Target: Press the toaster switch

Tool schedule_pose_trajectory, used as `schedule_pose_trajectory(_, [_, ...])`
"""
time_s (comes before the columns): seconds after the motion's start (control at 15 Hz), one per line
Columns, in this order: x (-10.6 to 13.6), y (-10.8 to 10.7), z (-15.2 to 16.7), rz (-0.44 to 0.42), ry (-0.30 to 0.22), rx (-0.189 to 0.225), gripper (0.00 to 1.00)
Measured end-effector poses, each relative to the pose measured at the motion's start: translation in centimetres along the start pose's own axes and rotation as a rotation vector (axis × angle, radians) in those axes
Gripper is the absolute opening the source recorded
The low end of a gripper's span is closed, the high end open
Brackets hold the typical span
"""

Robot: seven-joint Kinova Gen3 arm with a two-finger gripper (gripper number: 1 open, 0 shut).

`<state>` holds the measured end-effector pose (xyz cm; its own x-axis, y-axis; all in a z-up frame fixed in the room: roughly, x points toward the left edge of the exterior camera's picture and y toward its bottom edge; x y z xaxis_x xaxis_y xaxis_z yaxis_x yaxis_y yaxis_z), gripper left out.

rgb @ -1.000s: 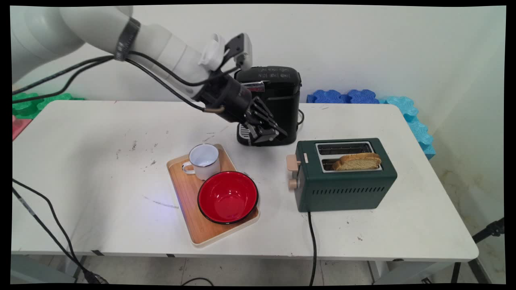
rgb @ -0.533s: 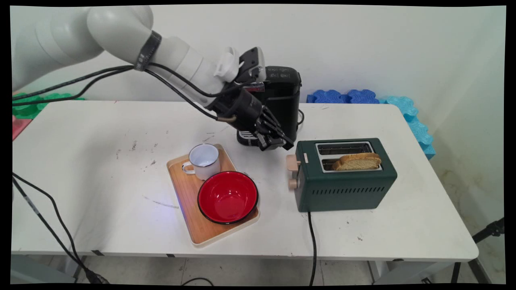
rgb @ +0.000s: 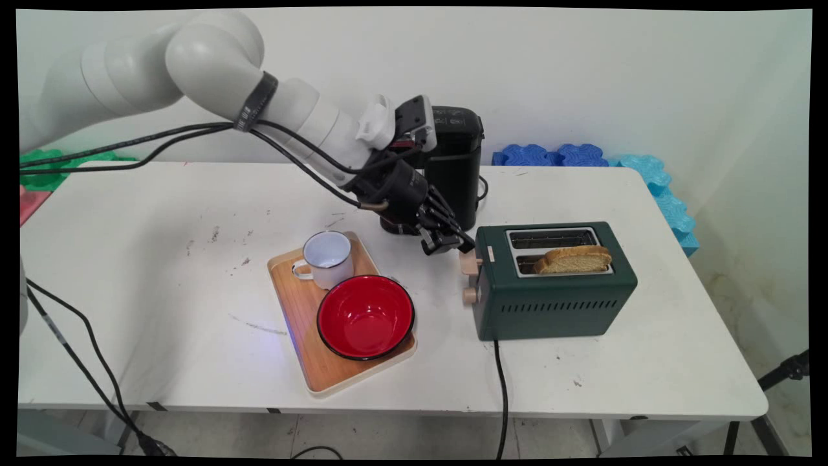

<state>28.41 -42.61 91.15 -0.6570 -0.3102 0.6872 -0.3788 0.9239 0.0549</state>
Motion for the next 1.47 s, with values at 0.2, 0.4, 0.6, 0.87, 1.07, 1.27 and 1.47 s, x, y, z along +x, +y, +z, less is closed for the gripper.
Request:
schedule_pose_trajectory(0.2, [-0.3,0.0,0.7,-0.009,-0.006,-0.003,0.0])
schedule_pose_trajectory(0.4, [-0.6,0.0,1.2,-0.019,-0.011,-0.005,0.0])
schedule_pose_trajectory(0.6, [-0.8,0.0,1.7,-0.027,-0.014,-0.005,0.0])
schedule_pose_trajectory(0.87, [-1.3,-0.1,2.2,-0.038,-0.018,-0.005,0.0])
schedule_pose_trajectory(1.07, [-1.5,-0.1,2.6,-0.049,-0.014,-0.005,0.0])
schedule_pose_trajectory(1.27, [-1.8,-0.1,2.9,-0.06,-0.013,-0.004,0.0])
schedule_pose_trajectory(1.47, [-2.3,-0.2,3.3,-0.073,-0.014,0.0,0.0])
